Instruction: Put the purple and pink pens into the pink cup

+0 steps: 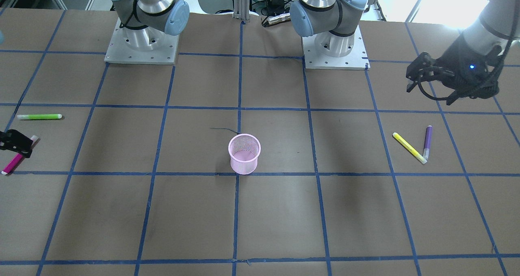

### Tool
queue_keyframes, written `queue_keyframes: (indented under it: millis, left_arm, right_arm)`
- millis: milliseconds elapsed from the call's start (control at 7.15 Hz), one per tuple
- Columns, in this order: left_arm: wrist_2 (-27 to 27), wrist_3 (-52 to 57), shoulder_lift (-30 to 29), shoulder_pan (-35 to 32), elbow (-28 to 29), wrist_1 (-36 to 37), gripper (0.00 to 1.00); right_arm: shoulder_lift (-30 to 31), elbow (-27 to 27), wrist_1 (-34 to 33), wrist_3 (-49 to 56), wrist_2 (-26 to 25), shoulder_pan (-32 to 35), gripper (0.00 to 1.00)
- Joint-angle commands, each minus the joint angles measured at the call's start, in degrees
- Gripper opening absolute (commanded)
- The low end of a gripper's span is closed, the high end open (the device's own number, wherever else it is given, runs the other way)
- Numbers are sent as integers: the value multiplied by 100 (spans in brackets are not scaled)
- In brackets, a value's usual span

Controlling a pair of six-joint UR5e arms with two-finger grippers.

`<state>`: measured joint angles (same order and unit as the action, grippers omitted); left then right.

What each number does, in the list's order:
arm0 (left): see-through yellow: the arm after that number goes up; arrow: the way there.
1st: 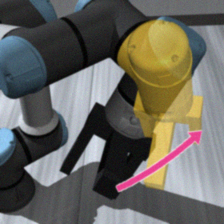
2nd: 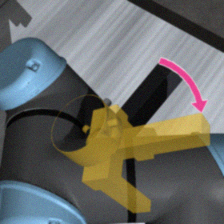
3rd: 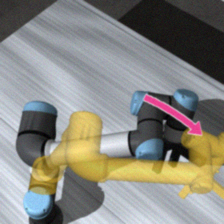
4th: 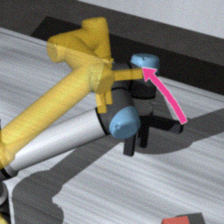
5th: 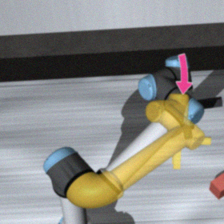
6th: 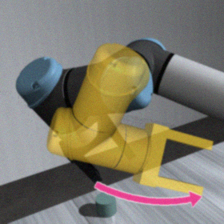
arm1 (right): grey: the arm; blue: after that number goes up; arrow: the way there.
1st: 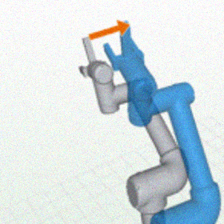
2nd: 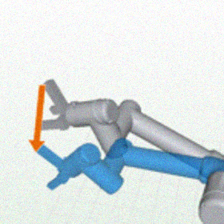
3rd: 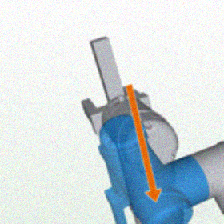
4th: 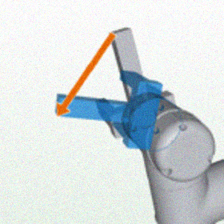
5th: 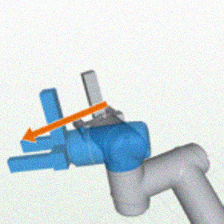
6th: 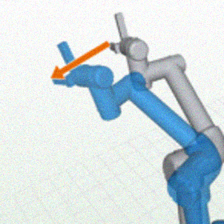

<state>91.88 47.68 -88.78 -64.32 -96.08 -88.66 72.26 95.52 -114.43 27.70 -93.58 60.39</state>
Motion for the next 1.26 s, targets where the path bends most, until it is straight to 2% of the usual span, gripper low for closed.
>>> queue_keyframes:
  millis: [0,280,419,559,839,978,1118]
  left_arm:
    - [49,1352,-200,988,-610,774,100]
    - [23,2015,-463,1639,-1524,2197,100]
    - [-20,2200,-682,1834,-1728,2508,98]
    - [-47,2410,-937,2010,-1791,2833,98]
    - [-83,2456,-1464,2055,-1809,3344,98]
    - [-100,2639,-1684,2073,-1835,3572,97]
    - [-109,3015,-1791,2090,-1992,3957,94]
  right_arm:
    - [-815,20,-675,752,42,-754,100]
    - [-1143,20,-791,833,33,-862,100]
    - [-1170,28,-791,833,-19,-862,100]
    - [-1188,46,-791,842,-20,-862,94]
    - [-1355,28,-800,816,-20,-862,77]
    - [-1364,37,-791,807,-20,-862,64]
    - [-1372,37,-791,807,-11,-862,57]
